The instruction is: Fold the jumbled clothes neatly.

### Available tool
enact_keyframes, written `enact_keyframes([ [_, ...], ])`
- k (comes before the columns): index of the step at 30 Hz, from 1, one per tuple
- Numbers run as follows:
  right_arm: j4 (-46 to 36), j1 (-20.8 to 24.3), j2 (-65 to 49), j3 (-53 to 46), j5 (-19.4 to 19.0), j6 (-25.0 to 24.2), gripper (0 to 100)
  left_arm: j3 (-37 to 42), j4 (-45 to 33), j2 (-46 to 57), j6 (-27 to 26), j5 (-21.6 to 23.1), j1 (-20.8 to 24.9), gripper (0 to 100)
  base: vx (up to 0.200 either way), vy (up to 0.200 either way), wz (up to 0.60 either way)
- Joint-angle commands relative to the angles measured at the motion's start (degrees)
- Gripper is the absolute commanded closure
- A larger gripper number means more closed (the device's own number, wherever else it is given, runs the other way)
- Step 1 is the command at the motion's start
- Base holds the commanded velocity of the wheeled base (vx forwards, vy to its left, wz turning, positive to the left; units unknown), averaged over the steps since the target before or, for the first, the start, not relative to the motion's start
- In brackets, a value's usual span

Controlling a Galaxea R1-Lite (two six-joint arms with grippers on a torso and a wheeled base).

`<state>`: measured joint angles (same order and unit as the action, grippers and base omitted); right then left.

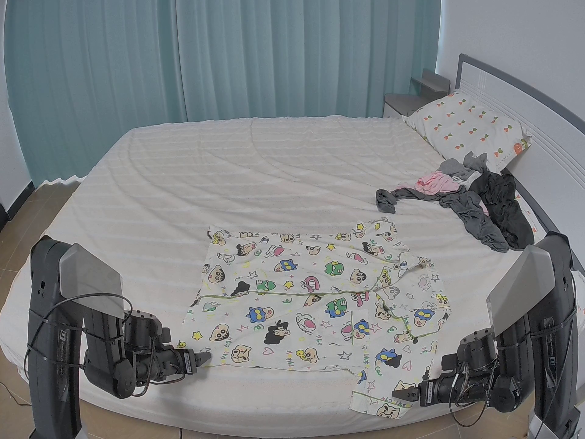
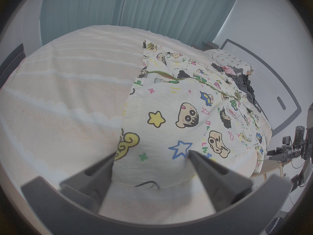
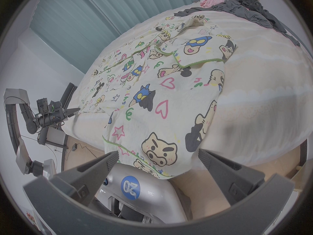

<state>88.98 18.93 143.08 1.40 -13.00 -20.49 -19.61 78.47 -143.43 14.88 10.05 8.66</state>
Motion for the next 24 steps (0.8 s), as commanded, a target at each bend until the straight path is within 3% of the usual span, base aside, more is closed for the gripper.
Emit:
enact_keyframes([
  [1,0.67,0.14,0.18,0.0,-0.01,0.01,0,-0.25,0.1,0.0,1.38,-1.78,0.31,100,0.0,0.0,0.0],
  [9,0.67,1.28,1.59,0.18,-0.1,-0.16,0,-0.95,0.63,0.08,9.64,-7.58,2.86,100,0.0,0.0,0.0],
  [16,0.67,2.78,2.64,1.76,0.16,-1.83,0,0.02,5.29,0.44,15.44,-7.94,5.76,100,0.0,0.0,0.0],
  [24,0.67,4.62,3.17,7.65,1.92,-5.7,0,0.54,11.27,0.0,17.9,-8.64,6.02,100,0.0,0.0,0.0],
])
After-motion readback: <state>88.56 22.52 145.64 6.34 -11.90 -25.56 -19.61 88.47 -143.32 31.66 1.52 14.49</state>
